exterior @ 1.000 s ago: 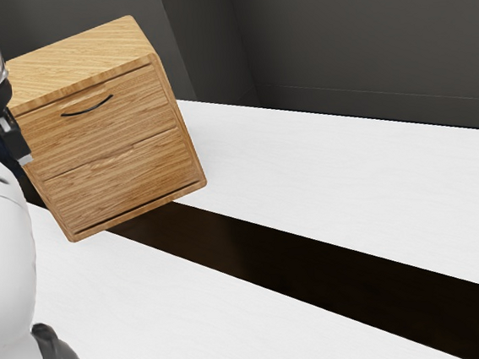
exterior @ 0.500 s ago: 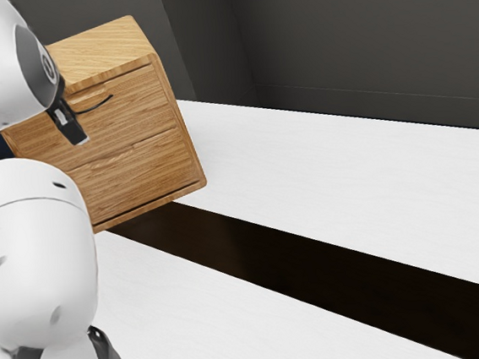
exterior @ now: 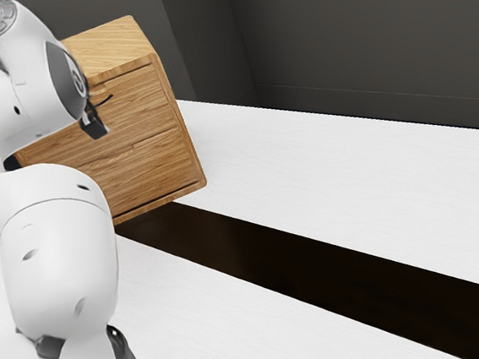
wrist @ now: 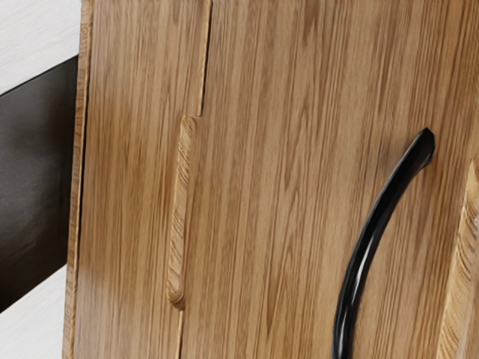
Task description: Pull the drawer handle with one arm to open the drawer
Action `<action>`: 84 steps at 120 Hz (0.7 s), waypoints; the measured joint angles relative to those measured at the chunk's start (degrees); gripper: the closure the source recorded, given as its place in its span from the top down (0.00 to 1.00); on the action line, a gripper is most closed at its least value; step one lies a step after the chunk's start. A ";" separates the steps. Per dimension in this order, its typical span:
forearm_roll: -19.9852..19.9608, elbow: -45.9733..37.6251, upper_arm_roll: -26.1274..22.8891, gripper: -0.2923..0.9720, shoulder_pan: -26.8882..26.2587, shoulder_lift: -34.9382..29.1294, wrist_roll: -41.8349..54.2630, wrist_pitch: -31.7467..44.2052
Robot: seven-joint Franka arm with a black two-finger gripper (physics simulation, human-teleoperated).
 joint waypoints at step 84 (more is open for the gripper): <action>-0.45 -0.57 -1.83 0.53 2.07 0.39 4.88 2.60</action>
